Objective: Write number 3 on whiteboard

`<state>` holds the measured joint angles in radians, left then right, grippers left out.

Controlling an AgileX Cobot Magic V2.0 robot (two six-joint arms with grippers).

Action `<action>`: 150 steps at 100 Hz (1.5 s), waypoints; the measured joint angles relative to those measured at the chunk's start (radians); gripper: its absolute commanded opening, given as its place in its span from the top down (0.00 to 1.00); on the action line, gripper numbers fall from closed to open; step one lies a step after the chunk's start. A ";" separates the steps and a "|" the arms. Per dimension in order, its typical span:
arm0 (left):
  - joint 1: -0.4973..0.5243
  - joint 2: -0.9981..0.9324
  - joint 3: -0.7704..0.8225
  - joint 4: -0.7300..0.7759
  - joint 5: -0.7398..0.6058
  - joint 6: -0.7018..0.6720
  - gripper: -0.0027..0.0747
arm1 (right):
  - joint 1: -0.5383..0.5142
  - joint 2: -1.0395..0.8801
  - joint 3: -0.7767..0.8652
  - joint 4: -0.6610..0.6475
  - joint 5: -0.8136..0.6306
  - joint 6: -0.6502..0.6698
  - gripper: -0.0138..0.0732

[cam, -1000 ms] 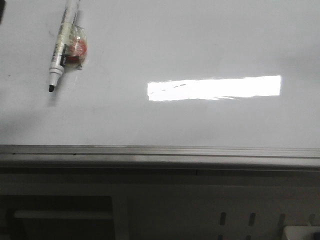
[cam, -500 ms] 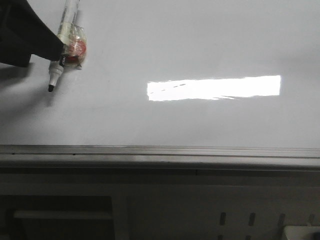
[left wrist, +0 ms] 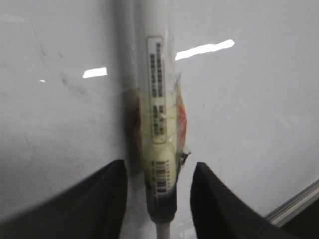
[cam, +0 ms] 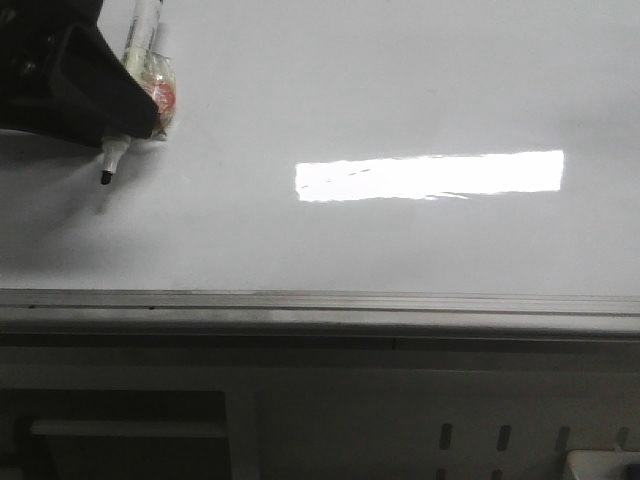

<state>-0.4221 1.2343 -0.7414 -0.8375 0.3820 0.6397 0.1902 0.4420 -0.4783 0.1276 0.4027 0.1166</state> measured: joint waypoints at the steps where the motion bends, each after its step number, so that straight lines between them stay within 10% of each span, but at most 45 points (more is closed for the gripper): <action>1: 0.000 0.002 0.000 0.000 0.000 0.000 0.84 | 0.000 0.000 0.000 0.000 0.000 0.000 0.42; 7: 0.000 0.007 0.000 0.010 0.008 0.000 1.00 | 0.011 0.000 -0.005 -0.002 0.002 0.000 0.42; 39: -0.024 -0.024 -0.003 0.064 0.089 0.059 0.99 | 0.194 0.028 -0.137 -0.002 0.006 -0.145 0.42; 64: -0.226 -0.219 -0.038 0.155 0.212 0.463 0.99 | 0.526 0.185 -0.293 0.000 0.071 -0.330 0.42; 93: -0.368 -0.290 -0.041 0.406 0.303 0.550 0.99 | 0.880 0.469 -0.409 -0.038 0.073 -0.436 0.42; 150: -0.372 -0.290 -0.041 0.426 0.328 0.550 0.99 | 0.939 0.721 -0.460 -0.044 0.037 -0.439 0.42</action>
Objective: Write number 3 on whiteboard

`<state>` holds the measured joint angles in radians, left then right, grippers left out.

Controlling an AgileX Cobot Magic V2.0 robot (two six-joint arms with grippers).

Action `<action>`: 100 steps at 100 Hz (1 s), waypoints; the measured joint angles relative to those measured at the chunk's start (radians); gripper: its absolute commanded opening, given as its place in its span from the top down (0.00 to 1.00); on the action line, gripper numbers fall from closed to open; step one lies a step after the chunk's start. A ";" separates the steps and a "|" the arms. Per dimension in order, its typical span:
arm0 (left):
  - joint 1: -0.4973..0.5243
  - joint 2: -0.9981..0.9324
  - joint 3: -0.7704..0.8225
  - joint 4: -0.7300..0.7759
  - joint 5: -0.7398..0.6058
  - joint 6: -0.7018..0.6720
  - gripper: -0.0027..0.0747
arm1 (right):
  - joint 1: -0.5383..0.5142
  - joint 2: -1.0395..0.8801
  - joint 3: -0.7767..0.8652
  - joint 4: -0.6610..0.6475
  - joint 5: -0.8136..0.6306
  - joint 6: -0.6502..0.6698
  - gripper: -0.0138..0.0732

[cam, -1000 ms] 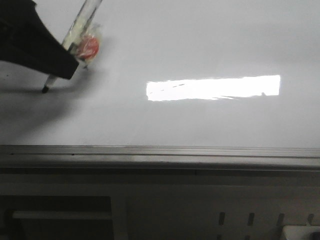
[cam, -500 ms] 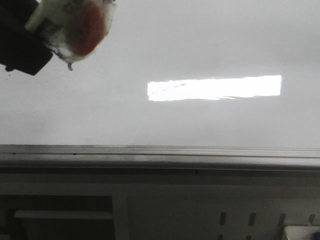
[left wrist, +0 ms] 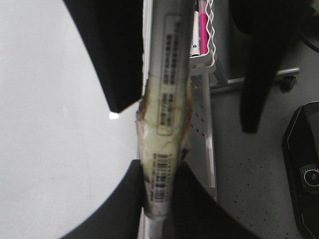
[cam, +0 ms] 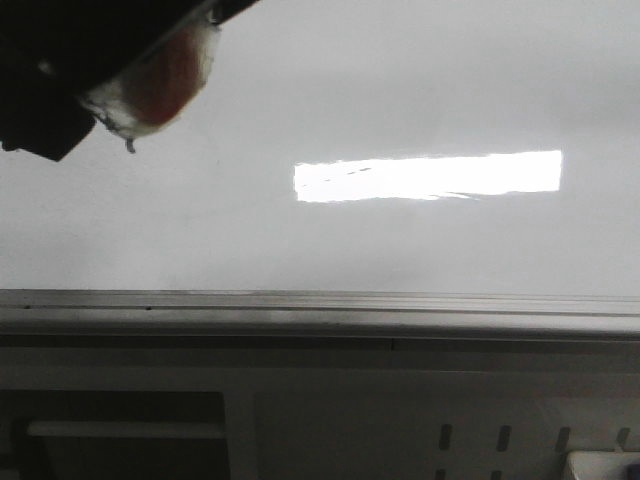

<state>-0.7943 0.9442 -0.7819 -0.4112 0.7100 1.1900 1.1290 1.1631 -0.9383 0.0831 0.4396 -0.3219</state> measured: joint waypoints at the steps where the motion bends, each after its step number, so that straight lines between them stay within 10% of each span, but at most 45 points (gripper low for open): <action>1: 0.000 0.000 0.000 0.000 0.000 0.000 0.99 | 0.000 0.004 0.000 0.000 -0.003 0.000 0.42; 84: 0.000 0.000 0.006 0.021 0.042 -0.017 0.98 | 0.000 0.050 -0.008 0.015 -0.042 -0.004 0.92; 100: 0.000 0.000 0.010 0.019 0.023 -0.047 0.77 | 0.000 0.050 -0.008 0.012 -0.042 -0.005 0.92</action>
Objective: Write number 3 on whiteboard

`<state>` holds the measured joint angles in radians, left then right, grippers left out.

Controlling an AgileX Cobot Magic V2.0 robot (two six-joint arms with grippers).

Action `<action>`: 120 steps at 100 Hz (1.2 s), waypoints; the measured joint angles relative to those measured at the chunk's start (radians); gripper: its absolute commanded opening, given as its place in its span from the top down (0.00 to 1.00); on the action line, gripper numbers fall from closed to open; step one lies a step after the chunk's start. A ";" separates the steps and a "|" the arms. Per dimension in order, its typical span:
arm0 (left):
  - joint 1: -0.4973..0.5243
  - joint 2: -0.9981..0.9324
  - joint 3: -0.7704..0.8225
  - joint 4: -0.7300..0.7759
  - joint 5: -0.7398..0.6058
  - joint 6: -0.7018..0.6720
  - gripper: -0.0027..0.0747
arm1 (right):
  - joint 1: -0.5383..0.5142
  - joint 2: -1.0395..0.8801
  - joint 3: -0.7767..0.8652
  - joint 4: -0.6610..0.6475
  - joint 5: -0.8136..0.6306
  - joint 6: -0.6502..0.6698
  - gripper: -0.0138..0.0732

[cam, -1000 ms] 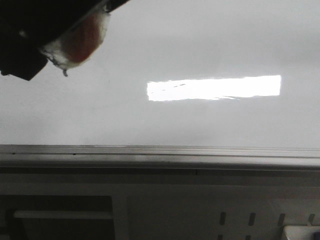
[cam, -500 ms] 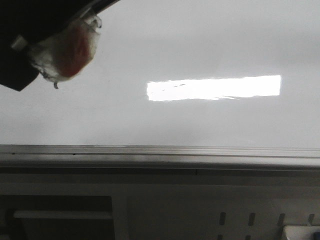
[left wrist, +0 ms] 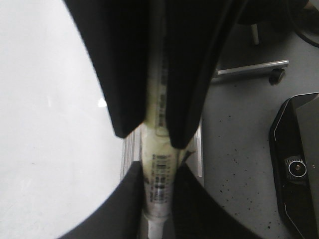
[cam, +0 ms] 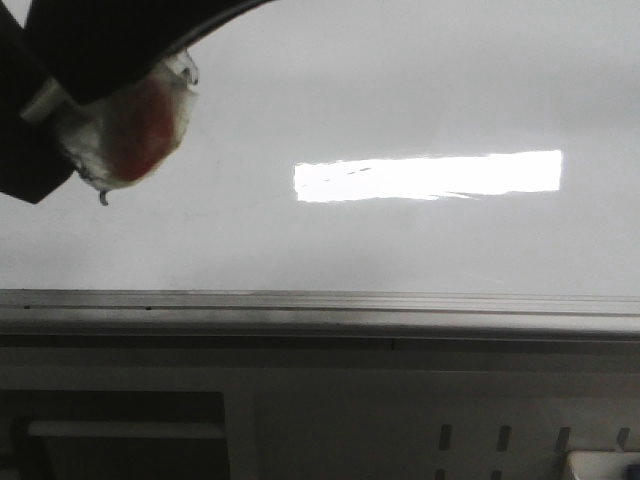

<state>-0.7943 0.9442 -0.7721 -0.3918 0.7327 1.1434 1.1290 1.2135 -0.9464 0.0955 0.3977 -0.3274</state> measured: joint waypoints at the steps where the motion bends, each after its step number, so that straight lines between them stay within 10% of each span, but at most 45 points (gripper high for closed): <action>1: 0.000 0.000 0.000 0.000 0.000 -0.006 0.75 | 0.000 0.000 0.000 0.000 0.000 0.000 0.92; 20: 0.000 -0.037 0.000 -0.032 -0.066 -0.080 0.41 | -0.035 0.000 -0.002 0.008 0.041 -0.001 0.92; 45: 0.000 -0.219 -0.004 -0.013 -0.065 -0.189 0.40 | -0.156 -0.079 0.002 0.007 0.062 -0.001 0.92; 88: 0.000 -0.603 0.136 0.358 -0.067 -0.853 0.99 | -0.381 -0.097 0.043 0.000 -0.052 -0.001 0.89; 120: 0.000 -0.653 0.199 0.374 -0.072 -0.939 0.99 | -0.436 -0.013 0.048 -0.002 -0.054 -0.001 0.89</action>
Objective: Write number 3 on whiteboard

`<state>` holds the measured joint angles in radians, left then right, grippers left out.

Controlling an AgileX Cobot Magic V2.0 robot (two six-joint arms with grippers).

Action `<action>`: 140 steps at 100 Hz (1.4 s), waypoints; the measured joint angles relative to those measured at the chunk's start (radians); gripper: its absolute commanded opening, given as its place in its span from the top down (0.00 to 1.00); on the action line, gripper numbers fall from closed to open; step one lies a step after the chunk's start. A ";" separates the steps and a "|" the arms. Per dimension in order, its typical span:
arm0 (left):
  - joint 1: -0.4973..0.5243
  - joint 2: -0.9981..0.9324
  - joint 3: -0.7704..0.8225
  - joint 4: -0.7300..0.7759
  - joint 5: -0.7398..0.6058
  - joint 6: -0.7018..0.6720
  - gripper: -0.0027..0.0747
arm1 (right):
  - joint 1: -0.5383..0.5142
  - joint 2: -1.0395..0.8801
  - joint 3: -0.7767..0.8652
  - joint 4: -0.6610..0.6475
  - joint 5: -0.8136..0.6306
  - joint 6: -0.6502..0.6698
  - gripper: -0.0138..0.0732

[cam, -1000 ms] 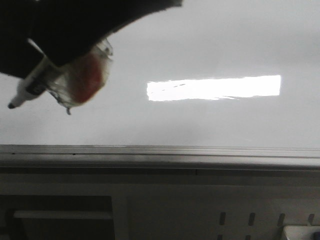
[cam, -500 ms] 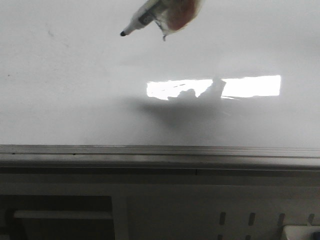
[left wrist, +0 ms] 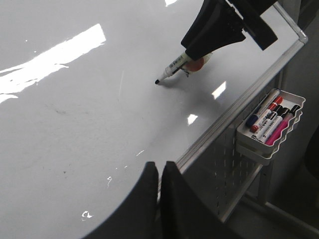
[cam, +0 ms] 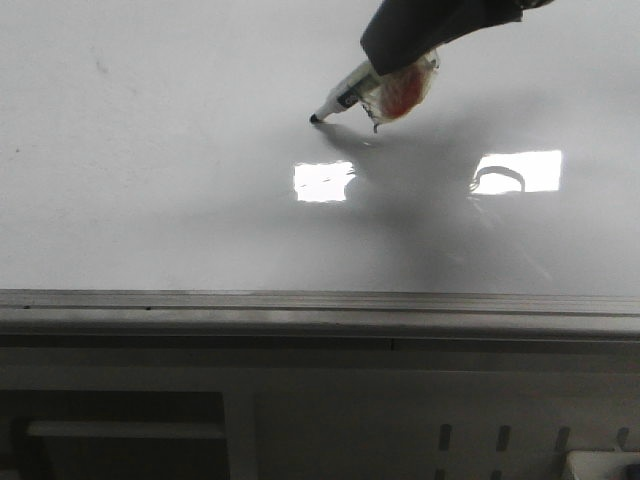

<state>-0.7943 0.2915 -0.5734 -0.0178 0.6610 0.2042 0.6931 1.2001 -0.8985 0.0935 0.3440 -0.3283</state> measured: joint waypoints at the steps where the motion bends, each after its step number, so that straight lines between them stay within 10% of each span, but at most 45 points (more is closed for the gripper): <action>1: 0.000 0.000 0.000 0.000 -0.001 0.001 0.99 | -0.001 0.000 0.000 0.000 0.000 0.000 0.89; 140: 0.000 0.000 0.000 0.004 -0.048 -0.001 0.99 | -0.171 -0.079 0.053 0.147 0.219 0.013 0.89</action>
<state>-0.7943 0.2915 -0.5733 -0.0141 0.6125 0.2029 0.5220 1.1212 -0.8457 0.2410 0.5629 -0.3157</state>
